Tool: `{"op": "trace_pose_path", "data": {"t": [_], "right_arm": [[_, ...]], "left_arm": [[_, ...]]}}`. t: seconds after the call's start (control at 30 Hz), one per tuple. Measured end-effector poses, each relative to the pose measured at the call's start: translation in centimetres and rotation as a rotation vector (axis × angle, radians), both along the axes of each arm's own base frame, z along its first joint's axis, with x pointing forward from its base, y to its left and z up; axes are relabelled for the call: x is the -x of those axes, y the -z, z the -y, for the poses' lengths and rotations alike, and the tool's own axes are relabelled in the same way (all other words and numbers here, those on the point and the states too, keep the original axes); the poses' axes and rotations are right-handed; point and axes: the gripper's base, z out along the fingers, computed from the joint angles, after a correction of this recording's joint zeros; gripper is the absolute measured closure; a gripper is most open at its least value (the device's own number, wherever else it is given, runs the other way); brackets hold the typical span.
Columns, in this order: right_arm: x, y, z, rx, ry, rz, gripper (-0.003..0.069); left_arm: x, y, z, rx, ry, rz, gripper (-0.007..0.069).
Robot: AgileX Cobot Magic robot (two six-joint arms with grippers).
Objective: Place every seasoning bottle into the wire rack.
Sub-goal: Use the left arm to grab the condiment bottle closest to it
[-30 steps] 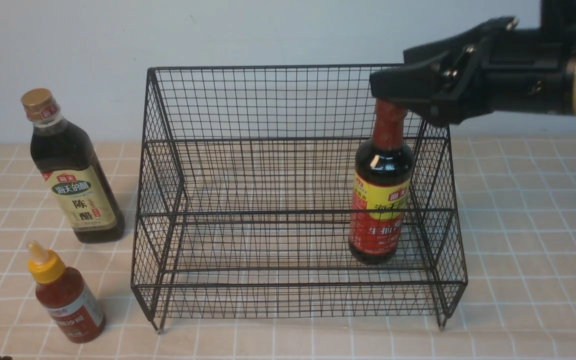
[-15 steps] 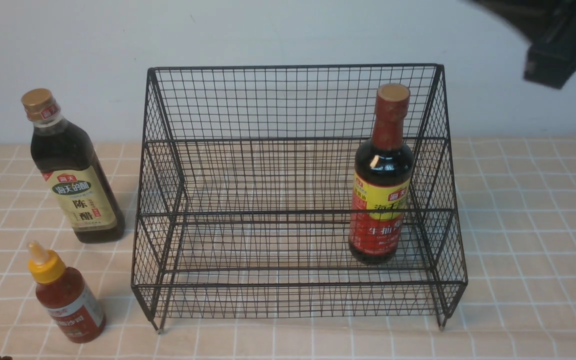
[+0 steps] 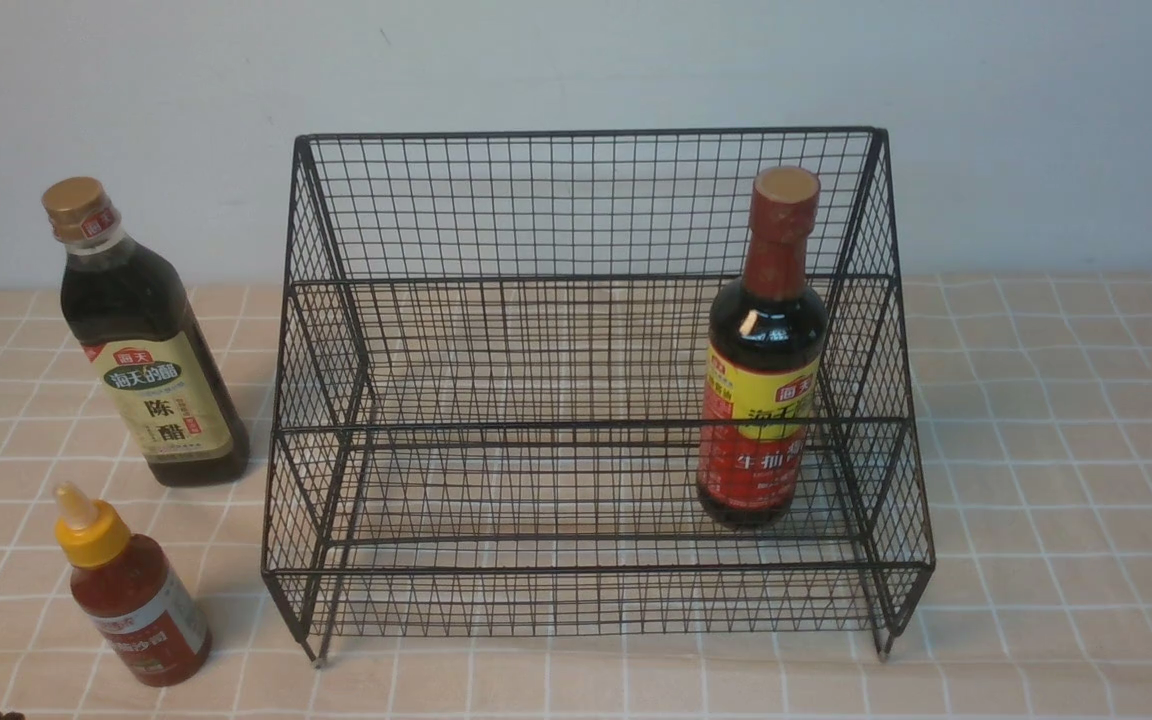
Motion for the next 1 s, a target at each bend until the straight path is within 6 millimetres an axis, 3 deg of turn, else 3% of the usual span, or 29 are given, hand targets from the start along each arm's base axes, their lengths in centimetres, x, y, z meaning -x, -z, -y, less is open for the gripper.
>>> {"op": "trace_pose_path", "data": {"t": [0.1, 0.27, 0.47, 0.73, 0.87, 1.0], "right_arm": [[0.5, 2.7, -1.3, -0.139, -0.104, -0.249, 0.0671], [1.2, 3.5, -4.0, -0.275, -0.365, -0.358, 0.0672], [1.2, 2.0, -5.4, -0.433, -0.489, -0.228, 0.0672], [1.4, -0.4, -5.1, -0.53, -0.488, 0.003, 0.0672], [1.4, -0.6, -4.9, -0.477, -0.489, 0.028, 0.0672], [1.0, -0.9, -4.5, -0.261, -0.485, 0.094, 0.0672]], "left_arm": [[0.0, 0.0, 0.0, 0.0, 0.0, -0.001, 0.0631], [0.0, 0.0, 0.0, 0.0, 0.0, -0.001, 0.0631], [0.0, 0.0, 0.0, 0.0, 0.0, -0.001, 0.0631], [0.0, 0.0, 0.0, 0.0, 0.0, -0.001, 0.0631], [0.0, 0.0, 0.0, 0.0, 0.0, -0.001, 0.0631], [0.0, 0.0, 0.0, 0.0, 0.0, -0.001, 0.0631]]}}
